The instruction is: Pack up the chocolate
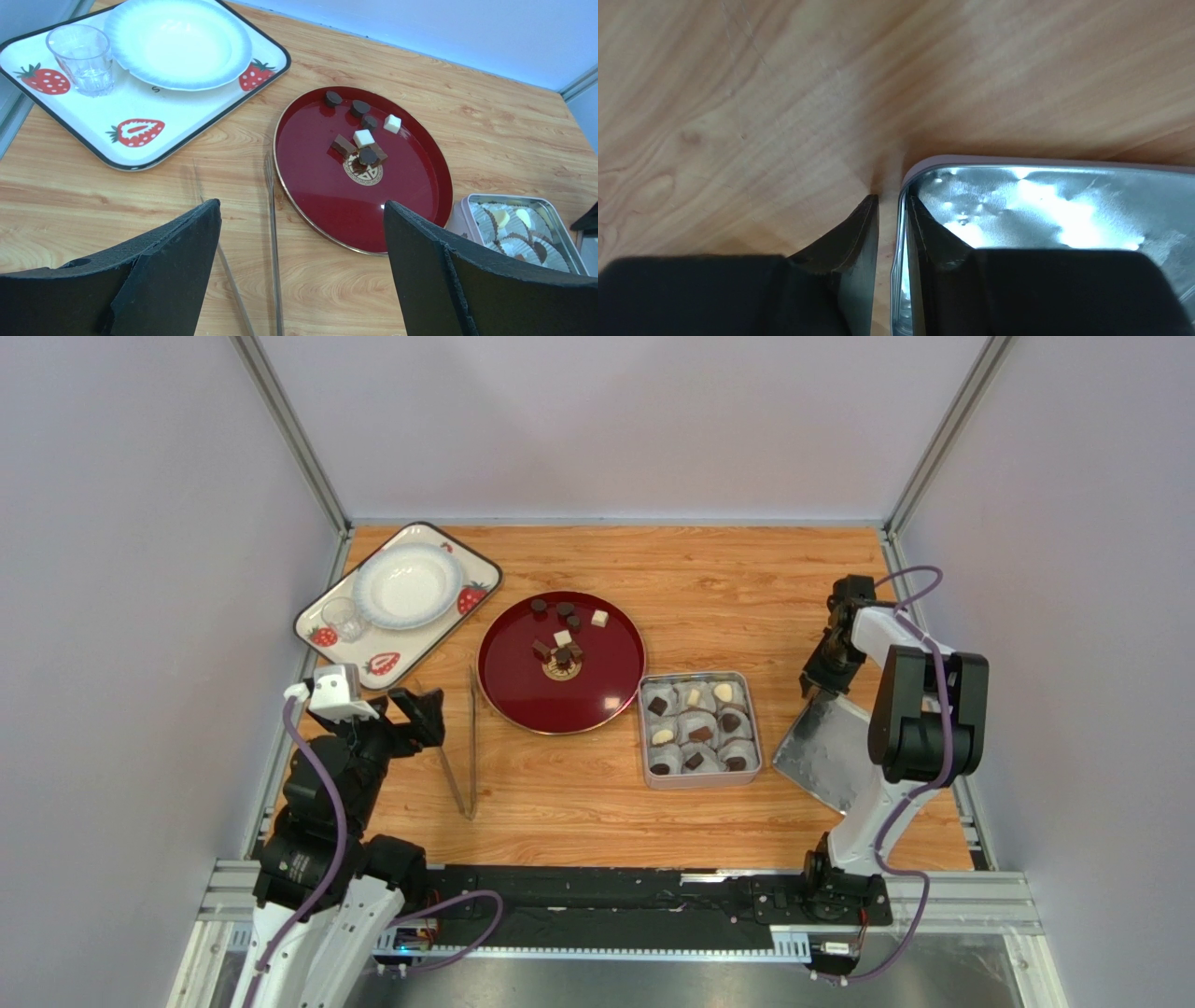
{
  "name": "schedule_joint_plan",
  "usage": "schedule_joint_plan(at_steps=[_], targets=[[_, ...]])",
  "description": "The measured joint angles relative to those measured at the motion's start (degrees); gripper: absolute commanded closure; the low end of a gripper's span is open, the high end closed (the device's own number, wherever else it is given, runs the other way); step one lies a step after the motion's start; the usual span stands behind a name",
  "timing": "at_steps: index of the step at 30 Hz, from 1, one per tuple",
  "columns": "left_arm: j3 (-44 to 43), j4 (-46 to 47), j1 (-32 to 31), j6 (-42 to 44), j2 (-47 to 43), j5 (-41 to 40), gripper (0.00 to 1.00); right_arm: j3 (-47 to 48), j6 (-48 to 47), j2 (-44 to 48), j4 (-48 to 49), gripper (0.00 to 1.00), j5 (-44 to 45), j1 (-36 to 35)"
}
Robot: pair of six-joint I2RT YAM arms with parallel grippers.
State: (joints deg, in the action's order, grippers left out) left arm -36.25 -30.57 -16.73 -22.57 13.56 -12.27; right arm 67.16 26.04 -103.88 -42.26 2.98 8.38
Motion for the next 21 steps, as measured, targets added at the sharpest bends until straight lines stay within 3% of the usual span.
schedule_joint_plan(at_steps=[6,21], targets=[[0.00,0.00,0.00,0.00,0.02,0.02,0.07,2.12,-1.18,-1.55,-0.31,0.68,1.60,-0.57],[0.11,0.00,0.00,-0.02,0.48,0.63,0.07,-6.49,-0.98,5.05,-3.41,0.71,3.02,-6.58]])
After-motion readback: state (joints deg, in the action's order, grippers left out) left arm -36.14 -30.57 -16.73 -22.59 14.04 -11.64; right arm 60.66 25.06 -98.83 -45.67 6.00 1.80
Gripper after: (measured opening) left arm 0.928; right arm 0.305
